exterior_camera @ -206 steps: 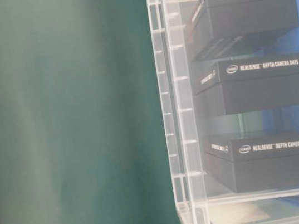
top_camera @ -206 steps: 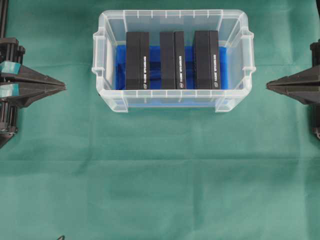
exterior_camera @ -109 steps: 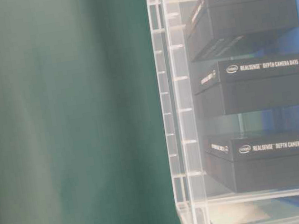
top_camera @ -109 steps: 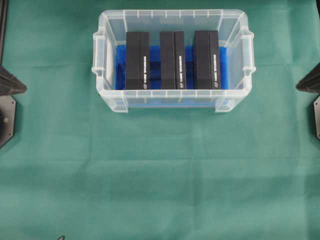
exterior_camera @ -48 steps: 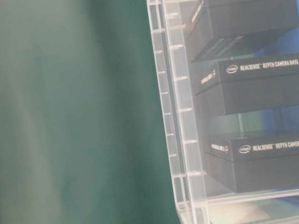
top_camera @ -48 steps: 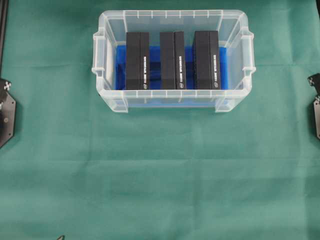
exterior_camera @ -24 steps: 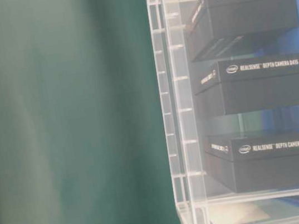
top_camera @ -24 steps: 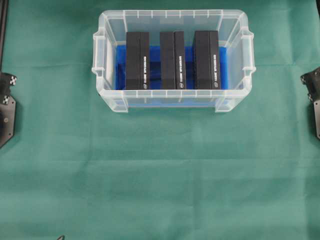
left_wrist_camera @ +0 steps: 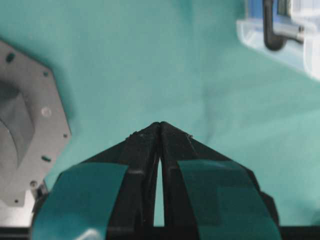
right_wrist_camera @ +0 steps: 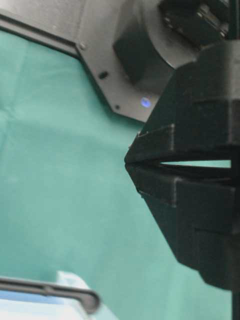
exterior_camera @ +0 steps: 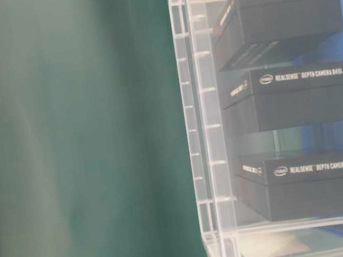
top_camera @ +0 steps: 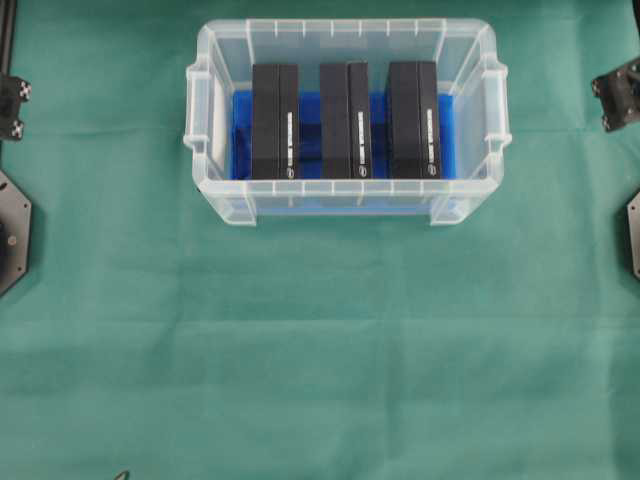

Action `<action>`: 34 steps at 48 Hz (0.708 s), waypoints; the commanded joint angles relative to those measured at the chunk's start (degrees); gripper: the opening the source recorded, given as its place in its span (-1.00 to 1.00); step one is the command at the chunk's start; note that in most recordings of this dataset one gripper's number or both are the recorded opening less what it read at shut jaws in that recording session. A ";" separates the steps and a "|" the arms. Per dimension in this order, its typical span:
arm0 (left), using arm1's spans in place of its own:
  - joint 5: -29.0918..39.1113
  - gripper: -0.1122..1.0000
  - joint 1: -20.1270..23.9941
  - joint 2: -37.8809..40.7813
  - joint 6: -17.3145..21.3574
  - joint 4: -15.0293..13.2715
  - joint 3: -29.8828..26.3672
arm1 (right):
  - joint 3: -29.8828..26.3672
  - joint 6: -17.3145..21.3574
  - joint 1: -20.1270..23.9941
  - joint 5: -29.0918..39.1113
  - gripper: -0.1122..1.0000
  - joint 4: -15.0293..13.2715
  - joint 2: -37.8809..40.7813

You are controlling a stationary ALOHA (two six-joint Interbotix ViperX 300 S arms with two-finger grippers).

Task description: Take out the box from the case.

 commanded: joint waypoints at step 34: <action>-2.02 -0.62 5.63 2.99 4.57 -1.49 -2.81 | -0.70 -3.25 -5.19 -2.11 -0.81 0.00 0.26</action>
